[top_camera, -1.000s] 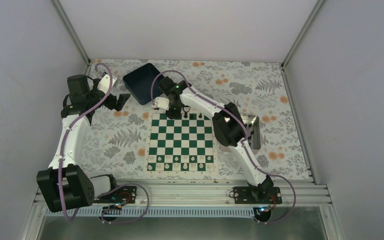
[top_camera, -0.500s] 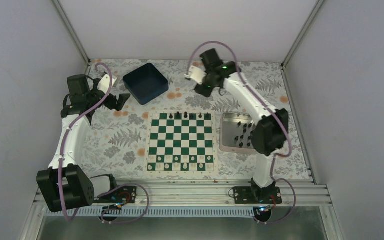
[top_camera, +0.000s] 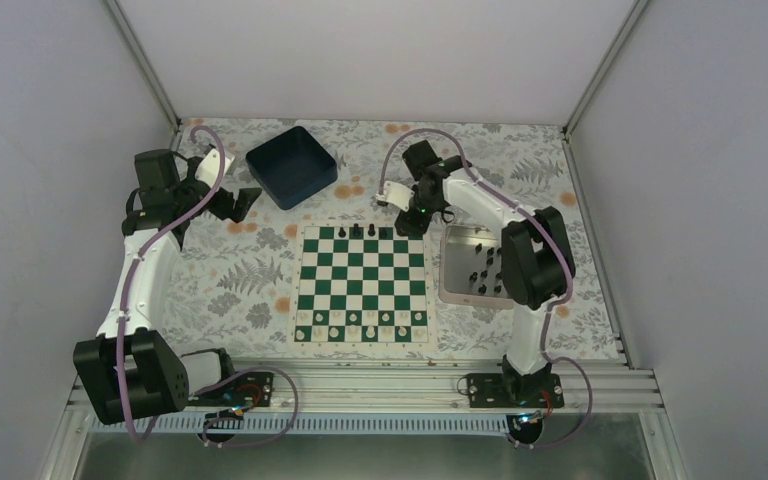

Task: Set up the chess pieces on the board
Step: Adjust the chess piece on the chessboard.

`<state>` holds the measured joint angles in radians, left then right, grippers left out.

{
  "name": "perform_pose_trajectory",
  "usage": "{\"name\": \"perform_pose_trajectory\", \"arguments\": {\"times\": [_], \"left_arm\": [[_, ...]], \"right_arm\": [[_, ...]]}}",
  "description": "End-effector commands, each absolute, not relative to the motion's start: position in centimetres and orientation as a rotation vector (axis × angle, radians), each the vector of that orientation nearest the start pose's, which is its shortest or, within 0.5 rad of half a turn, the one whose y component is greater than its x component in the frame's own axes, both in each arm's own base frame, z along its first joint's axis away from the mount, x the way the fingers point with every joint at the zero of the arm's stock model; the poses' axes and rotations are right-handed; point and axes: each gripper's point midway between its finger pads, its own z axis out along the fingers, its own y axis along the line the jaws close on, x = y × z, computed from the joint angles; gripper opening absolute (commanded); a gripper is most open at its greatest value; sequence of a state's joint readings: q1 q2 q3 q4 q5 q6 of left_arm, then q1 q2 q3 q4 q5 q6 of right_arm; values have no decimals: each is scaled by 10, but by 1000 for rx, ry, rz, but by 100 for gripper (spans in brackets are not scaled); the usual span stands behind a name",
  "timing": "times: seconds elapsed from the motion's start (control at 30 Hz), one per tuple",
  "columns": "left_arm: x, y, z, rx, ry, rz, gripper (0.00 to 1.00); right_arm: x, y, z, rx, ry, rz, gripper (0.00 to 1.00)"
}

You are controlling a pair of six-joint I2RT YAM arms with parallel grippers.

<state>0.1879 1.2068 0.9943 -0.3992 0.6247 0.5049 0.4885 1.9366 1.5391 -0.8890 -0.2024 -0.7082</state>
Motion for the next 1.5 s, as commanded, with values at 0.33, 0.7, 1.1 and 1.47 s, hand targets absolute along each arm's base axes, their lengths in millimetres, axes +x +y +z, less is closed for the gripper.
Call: {"name": "perform_pose_trajectory", "arguments": {"times": [0.33,0.7,1.1,1.47], "left_arm": [[362,-38,243,690,1944,-292,100],[361,-40,241,707,1941,-309,100],[359,-42,242,714,1939,-316,100],[359,-41,243,710,1940,-313,100]], "right_arm": [[378,280,63,-1739,2198,268,53],[383,286,44,-1750,2223,231,40],[389,290,39,-1714,2232,232,22],[388,286,45,-1711,2230,221,9]]}}
